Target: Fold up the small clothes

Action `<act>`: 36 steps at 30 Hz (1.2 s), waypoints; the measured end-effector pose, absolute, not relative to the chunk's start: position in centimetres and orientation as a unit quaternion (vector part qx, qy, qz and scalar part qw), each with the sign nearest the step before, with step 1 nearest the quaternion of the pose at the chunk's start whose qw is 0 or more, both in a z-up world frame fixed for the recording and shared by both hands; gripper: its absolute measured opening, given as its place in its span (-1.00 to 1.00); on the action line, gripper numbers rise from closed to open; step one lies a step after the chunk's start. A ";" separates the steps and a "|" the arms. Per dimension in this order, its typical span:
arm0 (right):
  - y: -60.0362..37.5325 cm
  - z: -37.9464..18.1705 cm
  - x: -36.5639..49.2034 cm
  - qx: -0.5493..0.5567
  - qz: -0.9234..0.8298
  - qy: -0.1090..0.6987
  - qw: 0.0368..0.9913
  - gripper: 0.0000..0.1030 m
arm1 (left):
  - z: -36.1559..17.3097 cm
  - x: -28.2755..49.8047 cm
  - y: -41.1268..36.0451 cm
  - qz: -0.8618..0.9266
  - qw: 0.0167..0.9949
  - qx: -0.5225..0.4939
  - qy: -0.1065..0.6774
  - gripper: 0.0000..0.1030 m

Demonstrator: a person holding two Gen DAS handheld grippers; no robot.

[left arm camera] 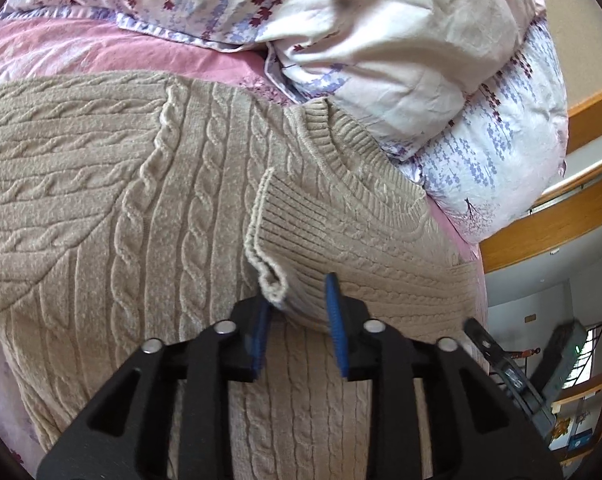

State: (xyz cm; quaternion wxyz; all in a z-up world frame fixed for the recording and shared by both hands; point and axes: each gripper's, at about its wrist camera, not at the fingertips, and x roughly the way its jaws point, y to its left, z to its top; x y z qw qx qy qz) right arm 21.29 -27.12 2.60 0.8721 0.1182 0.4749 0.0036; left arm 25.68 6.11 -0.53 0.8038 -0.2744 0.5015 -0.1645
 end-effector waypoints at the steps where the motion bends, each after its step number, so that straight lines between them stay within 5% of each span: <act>1: -26.5 2.1 21.7 0.107 0.004 0.487 0.867 -0.14 | -0.2 25.3 6.1 -0.166 0.807 -0.268 0.499 -0.03; 5: -24.0 0.8 21.9 0.020 -0.024 0.503 0.864 0.00 | 2.0 22.5 8.1 -0.165 0.827 -0.233 0.483 0.23; 14: -25.0 2.4 20.4 0.093 0.019 0.498 0.862 0.39 | 2.5 14.7 25.5 0.001 0.837 -0.314 0.448 0.24; 32: -24.0 3.3 19.7 0.118 0.051 0.498 0.858 0.40 | -2.1 12.2 38.7 0.129 0.755 -0.538 0.351 0.01; 35: -23.9 3.2 19.6 0.118 0.056 0.497 0.858 0.40 | -2.5 12.2 39.1 0.139 0.751 -0.545 0.346 -0.45; 36: -23.8 3.2 19.5 0.118 0.057 0.497 0.858 0.41 | -2.9 12.2 39.2 0.137 0.745 -0.553 0.347 -0.85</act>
